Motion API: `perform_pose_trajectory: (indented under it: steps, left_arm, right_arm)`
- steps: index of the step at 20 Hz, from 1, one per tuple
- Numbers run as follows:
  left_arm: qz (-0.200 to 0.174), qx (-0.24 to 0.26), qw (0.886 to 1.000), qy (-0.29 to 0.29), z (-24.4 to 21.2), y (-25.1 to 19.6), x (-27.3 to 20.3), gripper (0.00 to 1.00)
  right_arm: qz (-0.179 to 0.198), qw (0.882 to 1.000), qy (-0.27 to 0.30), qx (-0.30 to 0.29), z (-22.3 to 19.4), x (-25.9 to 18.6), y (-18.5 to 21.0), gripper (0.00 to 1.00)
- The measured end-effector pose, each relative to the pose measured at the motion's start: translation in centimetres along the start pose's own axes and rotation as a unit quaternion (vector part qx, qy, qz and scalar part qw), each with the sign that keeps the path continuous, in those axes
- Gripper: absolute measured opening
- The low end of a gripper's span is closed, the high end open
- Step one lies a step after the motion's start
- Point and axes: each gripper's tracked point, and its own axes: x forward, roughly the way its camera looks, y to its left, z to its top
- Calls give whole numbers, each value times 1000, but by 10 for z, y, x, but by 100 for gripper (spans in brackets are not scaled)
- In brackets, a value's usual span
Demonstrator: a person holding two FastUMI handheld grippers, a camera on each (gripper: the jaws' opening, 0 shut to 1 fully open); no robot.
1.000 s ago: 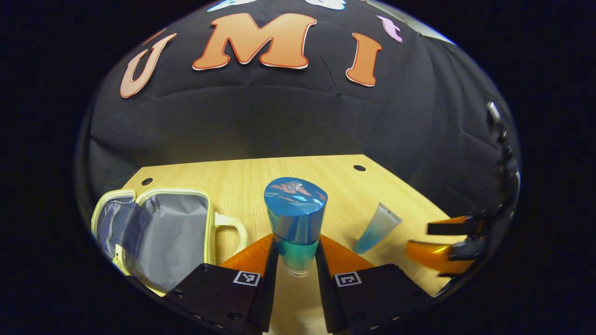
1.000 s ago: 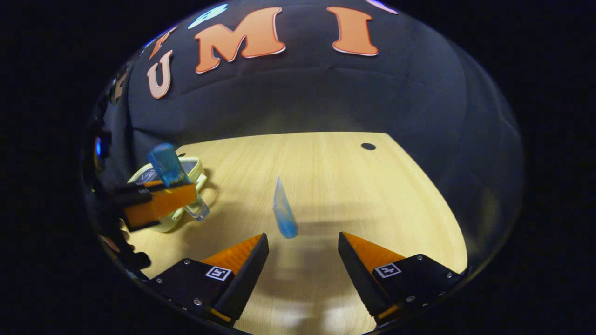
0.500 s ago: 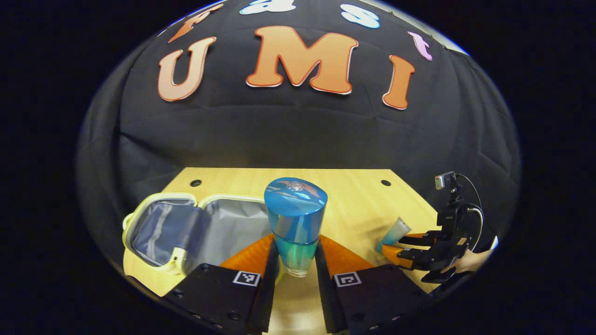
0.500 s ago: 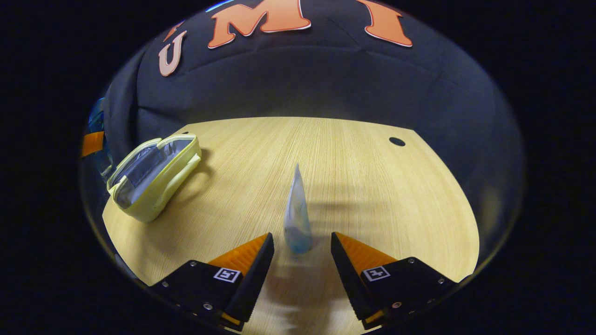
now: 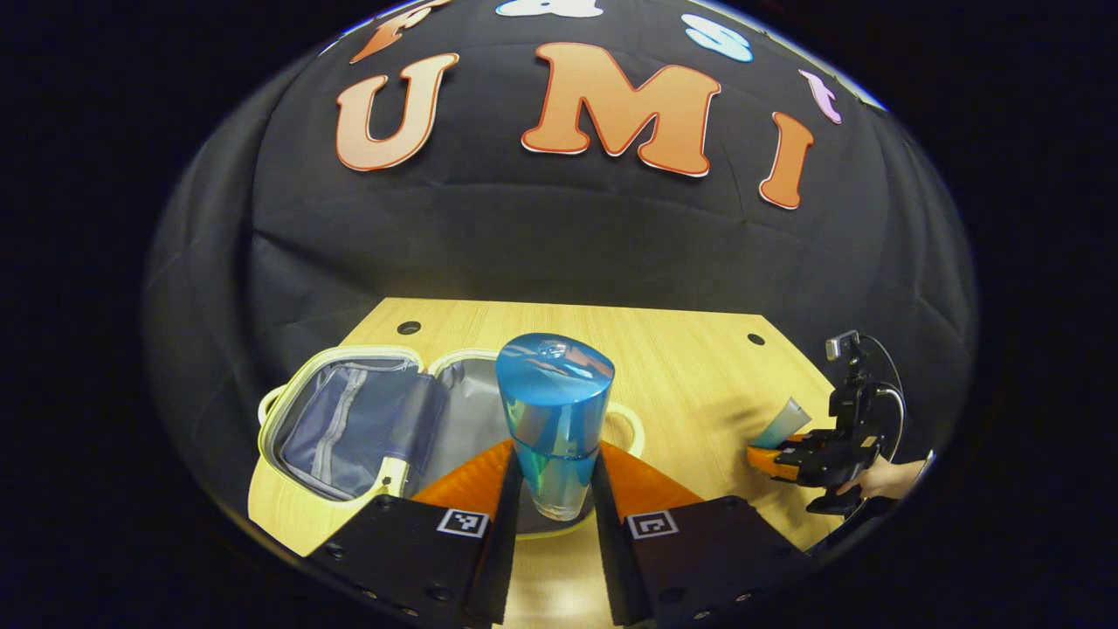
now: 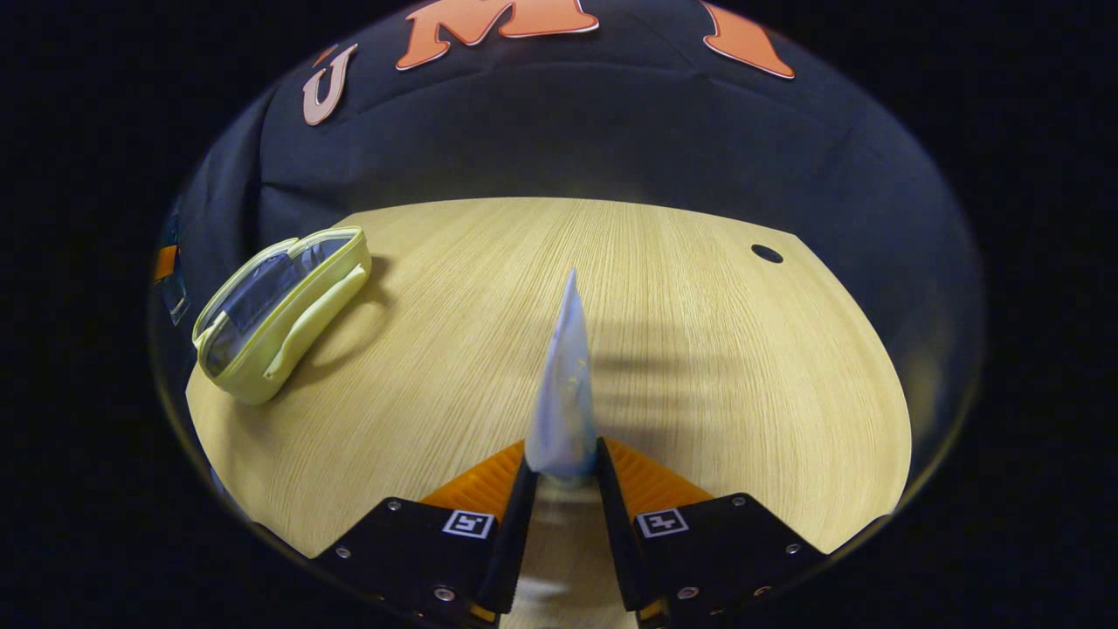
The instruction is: First open the suitcase, pack the skin care products into it, and then close the suitcase.
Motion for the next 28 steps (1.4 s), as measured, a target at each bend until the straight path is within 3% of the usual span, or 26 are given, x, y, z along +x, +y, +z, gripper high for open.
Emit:
perform_pose_trajectory:
  steps: [5, 11, 16, 23, 25, 27, 28]
  left_arm:
    - [-39, 13, 999, 34, 6, 29, -4, 43]
    - [-85, 67, 980, 169, -19, 72, 26, 43]
    - [-92, 93, 951, 279, -51, 97, 76, 43]
    - [-80, 77, 933, 342, -87, 108, 132, 43]
    - [-74, 73, 930, 352, -98, 110, 138, 42]
    - [-78, 83, 935, 337, -89, 108, 144, 44]
    - [-78, 95, 938, 324, -83, 107, 146, 58]
  right_arm:
    - [36, 999, -3, 37, 32, -39, 42, 42]
    - [99, 988, -24, 112, 82, -88, 136, 42]
    - [110, 987, 6, 120, 71, -112, 190, 42]
    - [85, 987, 41, 131, 48, -119, 213, 42]
    - [87, 986, 44, 136, 50, -119, 218, 42]
    - [84, 986, 48, 135, 53, -118, 216, 42]
    - [83, 986, 49, 135, 54, -117, 217, 42]
